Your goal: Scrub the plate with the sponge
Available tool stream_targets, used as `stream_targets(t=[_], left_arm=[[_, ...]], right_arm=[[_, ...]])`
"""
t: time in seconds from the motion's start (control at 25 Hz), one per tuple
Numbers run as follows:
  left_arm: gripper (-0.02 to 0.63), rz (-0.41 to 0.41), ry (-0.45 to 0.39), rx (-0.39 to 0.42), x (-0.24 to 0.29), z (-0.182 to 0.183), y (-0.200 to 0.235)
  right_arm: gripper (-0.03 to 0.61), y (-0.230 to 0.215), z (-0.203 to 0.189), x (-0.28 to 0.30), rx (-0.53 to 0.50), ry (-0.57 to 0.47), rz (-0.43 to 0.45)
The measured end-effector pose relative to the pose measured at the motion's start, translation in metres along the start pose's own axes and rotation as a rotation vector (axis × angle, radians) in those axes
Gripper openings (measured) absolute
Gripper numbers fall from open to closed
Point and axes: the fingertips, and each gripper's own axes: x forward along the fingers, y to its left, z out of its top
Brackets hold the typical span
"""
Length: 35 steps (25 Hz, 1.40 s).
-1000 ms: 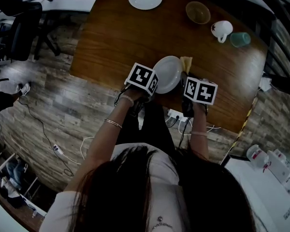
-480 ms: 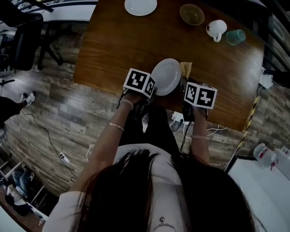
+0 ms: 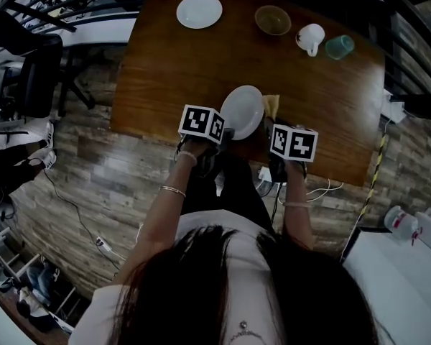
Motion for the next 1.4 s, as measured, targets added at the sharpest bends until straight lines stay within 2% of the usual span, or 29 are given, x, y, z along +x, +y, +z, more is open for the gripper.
stream_targets(t=[0.32,0.56,1.16,1.4], left_arm=[[0.204,0.027,-0.058,0.009,-0.018,0.004,0.001],[0.204,0.046,-0.132,0.021,-0.030,0.009,-0.007],[0.204,0.069,-0.265,0.154,-0.068,0.028,-0.043],[0.204,0.090,-0.321,0.225,-0.084,0.040,-0.054]], right_arm=[[0.084,0.004,-0.001,-0.010,0.010,-0.024,0.002],[0.084,0.004,-0.003,-0.024,0.015,-0.048,-0.004],[0.084,0.014,0.004,-0.061,-0.035,-0.125,-0.030],[0.084,0.019,0.020,-0.071,-0.051,-0.182,-0.018]])
